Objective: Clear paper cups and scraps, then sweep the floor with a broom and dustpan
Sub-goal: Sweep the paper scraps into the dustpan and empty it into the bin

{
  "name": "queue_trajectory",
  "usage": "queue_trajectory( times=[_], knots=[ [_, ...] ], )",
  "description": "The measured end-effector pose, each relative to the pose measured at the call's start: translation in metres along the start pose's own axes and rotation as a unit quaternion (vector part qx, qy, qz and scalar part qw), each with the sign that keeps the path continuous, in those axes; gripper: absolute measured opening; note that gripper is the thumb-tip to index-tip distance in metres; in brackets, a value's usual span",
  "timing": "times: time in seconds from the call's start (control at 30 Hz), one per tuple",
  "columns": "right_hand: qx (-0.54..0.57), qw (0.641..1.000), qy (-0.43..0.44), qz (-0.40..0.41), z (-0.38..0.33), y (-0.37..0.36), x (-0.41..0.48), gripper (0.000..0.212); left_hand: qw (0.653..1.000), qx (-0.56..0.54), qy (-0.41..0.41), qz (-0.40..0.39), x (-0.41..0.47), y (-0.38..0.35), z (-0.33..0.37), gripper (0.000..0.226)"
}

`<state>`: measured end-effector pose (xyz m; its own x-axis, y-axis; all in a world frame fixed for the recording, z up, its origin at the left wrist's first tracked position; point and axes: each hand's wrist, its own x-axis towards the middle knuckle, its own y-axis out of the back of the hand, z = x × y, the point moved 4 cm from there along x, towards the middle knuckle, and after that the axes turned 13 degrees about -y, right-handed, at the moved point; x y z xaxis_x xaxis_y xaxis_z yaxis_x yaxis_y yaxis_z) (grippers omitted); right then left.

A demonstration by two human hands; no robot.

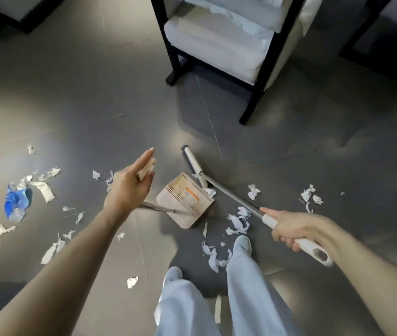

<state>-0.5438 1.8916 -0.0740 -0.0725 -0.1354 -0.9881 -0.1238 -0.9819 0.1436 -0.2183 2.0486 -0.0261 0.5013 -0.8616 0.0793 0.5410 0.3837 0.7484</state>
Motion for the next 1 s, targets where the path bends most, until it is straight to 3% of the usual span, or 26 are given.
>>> queue_trajectory(
  times=[0.17, 0.3, 0.47, 0.83, 1.0],
  knots=[
    [0.047, 0.999, 0.004, -0.002, 0.028, -0.075, -0.043, 0.082, 0.997, -0.048, -0.054, -0.013, -0.007, 0.009, -0.008, 0.048],
    [0.134, 0.991, 0.01, 0.009, 0.055, -0.126, -0.07, 0.082, 0.985, -0.067, -0.14, -0.07, -0.035, 0.016, -0.015, 0.05],
    [0.207, 0.977, 0.014, 0.047, 0.089, -0.174, -0.083, 0.082, 0.976, -0.045, -0.185, -0.109, -0.065, 0.029, -0.02, 0.051],
    [0.235, 0.962, -0.063, 0.125, 0.166, -0.243, -0.07, 0.083, 0.958, -0.012, -0.196, -0.21, -0.151, 0.065, -0.02, 0.054],
    [0.265, 0.96, -0.055, 0.066, 0.163, -0.303, -0.039, 0.08, 0.966, -0.001, -0.142, -0.217, -0.187, 0.059, -0.02, 0.048]
  ],
)
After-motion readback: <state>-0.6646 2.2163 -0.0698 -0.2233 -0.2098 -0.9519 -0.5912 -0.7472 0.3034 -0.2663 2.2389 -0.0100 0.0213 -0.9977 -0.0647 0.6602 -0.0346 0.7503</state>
